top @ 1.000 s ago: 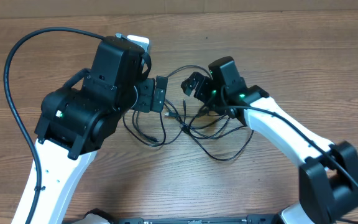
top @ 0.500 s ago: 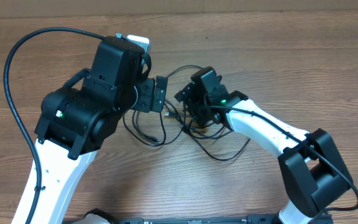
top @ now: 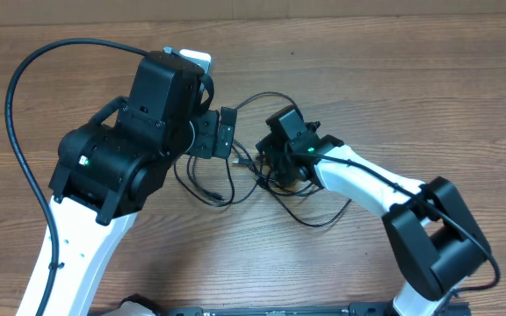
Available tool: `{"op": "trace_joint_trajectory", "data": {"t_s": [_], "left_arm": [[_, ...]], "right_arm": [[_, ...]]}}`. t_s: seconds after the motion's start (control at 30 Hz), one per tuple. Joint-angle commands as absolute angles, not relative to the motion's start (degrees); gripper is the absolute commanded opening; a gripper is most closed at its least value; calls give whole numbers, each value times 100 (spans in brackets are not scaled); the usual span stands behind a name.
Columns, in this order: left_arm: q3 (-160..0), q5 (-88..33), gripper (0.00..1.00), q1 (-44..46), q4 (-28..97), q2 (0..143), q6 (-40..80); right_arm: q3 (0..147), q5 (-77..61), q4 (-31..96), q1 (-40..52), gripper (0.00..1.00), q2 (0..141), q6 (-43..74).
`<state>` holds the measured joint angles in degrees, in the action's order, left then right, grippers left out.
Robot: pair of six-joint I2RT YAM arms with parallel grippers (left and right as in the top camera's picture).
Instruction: Untangle cables
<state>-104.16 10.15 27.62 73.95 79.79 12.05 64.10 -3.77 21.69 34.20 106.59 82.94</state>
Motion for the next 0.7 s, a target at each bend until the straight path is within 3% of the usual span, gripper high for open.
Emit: {"op": "trace_joint_trajectory", "data": {"t_s": [0.0, 0.27, 0.67], "left_arm": [[-10444, 1092, 100, 2729, 7391, 7994, 1245], [-10444, 1092, 100, 2729, 7391, 7994, 1245], [-10444, 1090, 99, 2729, 7391, 7994, 1245]], "right_arm": [[6359, -285, 2040, 3459, 61, 10820, 8466], [6359, -307, 1981, 3483, 52, 11166, 8471], [6359, -436, 2001, 3481, 26, 11360, 8464]]}}
